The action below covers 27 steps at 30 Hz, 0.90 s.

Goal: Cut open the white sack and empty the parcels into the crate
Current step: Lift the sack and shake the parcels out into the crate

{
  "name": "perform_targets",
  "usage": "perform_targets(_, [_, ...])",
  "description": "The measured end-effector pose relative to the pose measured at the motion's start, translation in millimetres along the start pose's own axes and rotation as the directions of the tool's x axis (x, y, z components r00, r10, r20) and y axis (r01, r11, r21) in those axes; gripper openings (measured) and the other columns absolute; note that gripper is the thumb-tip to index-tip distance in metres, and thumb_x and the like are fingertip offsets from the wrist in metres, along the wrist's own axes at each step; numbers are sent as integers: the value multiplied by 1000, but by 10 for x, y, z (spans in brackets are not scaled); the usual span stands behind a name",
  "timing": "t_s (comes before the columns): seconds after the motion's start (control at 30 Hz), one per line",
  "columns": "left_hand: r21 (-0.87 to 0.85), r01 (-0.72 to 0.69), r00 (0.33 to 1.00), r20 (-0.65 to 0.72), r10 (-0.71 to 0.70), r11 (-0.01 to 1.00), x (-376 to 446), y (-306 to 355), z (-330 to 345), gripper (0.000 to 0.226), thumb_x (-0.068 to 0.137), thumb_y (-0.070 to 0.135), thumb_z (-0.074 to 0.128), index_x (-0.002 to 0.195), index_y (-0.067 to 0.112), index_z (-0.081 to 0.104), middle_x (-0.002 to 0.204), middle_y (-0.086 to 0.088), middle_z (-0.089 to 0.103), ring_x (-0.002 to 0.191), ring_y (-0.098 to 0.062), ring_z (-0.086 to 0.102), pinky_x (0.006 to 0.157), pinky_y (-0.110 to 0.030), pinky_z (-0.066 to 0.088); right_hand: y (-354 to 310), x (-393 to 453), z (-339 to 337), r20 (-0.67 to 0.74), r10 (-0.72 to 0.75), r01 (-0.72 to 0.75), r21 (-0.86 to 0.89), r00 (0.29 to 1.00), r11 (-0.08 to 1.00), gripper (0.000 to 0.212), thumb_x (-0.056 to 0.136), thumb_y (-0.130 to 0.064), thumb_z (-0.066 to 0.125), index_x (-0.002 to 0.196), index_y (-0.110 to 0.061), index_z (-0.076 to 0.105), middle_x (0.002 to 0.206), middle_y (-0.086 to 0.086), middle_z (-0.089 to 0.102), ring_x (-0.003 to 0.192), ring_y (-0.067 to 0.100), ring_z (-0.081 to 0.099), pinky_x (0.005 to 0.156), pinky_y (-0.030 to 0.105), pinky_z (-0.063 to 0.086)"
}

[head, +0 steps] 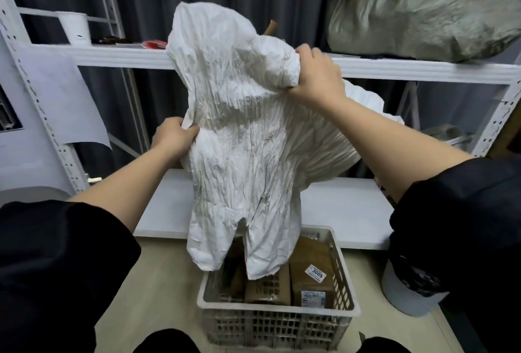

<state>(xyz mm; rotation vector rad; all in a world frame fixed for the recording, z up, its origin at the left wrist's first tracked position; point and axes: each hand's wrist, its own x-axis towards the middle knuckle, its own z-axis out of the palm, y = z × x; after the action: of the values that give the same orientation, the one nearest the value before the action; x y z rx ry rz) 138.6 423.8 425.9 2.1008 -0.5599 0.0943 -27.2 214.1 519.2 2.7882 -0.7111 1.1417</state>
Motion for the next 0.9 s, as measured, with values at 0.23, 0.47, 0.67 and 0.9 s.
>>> perform_targets(0.23, [-23, -58, 997, -52, 57, 998, 52, 284, -2, 24, 88, 35, 56, 98, 16, 66, 100, -6, 68, 92, -30, 63, 80, -38, 49, 83, 137, -334, -76, 11, -13, -24, 997, 1000, 52, 77, -29, 58, 124, -15, 42, 122, 10, 50, 113, 33, 46, 89, 44, 36])
perform_targets(0.47, [-38, -104, 985, -143, 98, 994, 49, 570, -50, 26, 87, 40, 55, 95, 18, 66, 100, -6, 69, 94, -31, 63, 78, -37, 48, 116, 226, -630, -162, -15, 10, -27, 987, 1000, 54, 77, -35, 58, 125, -14, 43, 121, 10, 51, 111, 34, 47, 89, 45, 36])
perform_targets(0.67, [-81, -135, 973, -199, 116, 988, 12, 625, -50, 32, 89, 42, 49, 83, 12, 57, 85, -6, 62, 82, -32, 58, 66, -31, 38, 127, 214, -763, -166, -17, 13, -26, 986, 1000, 57, 76, -37, 59, 125, -13, 43, 119, 12, 52, 109, 36, 49, 87, 44, 38])
perform_targets(0.9, [-322, -172, 963, -255, 90, 931, -57, 696, -158, 32, 85, 44, 54, 63, 20, 50, 65, 5, 53, 70, -22, 50, 63, -32, 37, 115, 303, -1039, -4, 21, -21, -27, 1000, 999, 52, 70, -30, 68, 110, -9, 44, 109, 14, 56, 100, 36, 54, 74, 40, 43])
